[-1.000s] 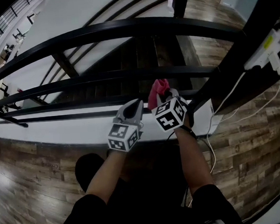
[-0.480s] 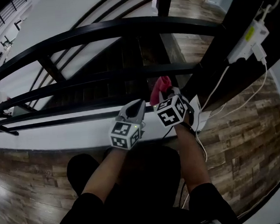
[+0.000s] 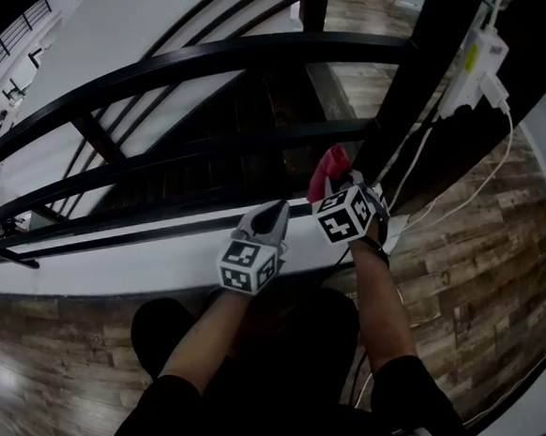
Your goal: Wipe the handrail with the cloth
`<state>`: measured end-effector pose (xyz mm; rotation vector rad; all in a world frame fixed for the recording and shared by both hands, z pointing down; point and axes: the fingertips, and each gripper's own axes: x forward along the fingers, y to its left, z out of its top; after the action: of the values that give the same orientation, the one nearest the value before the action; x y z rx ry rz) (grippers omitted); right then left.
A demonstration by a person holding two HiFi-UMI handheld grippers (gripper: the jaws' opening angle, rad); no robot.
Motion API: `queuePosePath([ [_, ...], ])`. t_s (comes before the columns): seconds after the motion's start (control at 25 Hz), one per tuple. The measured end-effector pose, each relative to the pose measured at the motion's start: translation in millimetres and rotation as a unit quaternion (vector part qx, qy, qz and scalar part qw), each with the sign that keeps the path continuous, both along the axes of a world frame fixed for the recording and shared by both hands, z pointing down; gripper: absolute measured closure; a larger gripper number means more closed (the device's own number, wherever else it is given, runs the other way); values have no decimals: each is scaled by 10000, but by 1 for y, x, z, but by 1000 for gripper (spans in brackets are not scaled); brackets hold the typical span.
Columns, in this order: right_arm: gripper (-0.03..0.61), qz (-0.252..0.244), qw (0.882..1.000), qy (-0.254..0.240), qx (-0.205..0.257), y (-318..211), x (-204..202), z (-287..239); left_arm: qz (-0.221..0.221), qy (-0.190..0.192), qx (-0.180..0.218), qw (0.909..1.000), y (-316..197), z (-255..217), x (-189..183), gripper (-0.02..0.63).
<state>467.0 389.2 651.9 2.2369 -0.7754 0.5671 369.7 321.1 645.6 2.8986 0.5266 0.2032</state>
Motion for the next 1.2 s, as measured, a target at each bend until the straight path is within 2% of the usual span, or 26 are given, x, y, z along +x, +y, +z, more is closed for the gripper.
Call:
queuePosePath([
  [0.24, 538, -58, 9999, 101, -45, 2, -2, 1, -88, 26, -152, 9998, 6, -3, -3, 614],
  [0.48, 538, 267, 9982, 531, 116, 24, 11, -3, -429, 260, 169, 9986, -13, -15, 2, 614],
  [0.56, 538, 35, 9967, 750, 325, 5, 0, -11, -688, 406, 230, 9965, -35, -22, -2, 614],
  [0.64, 538, -412, 9934, 892, 597, -31, -21, -21, -1091, 488, 329, 9923, -64, -27, -13, 614],
  [0.76, 538, -1139, 9836, 940, 1037, -90, -58, -37, -1782, 495, 525, 9814, -117, -32, -37, 614],
  [0.84, 538, -1626, 9731, 982, 1303, -127, -84, -46, -2235, 450, 655, 9715, -155, -34, -59, 614],
  [1.04, 538, -2765, 9373, 960, 1892, -213, -150, -63, -3330, 373, 963, 9373, -252, -49, -122, 614],
  [1.12, 538, -3185, 9212, 842, 2068, -242, -179, -67, -3631, 295, 1134, 9243, -280, -59, -155, 614],
  [1.2, 538, -3558, 9063, 733, 2157, -265, -206, -67, -3818, 159, 1224, 9160, -302, -64, -189, 614],
])
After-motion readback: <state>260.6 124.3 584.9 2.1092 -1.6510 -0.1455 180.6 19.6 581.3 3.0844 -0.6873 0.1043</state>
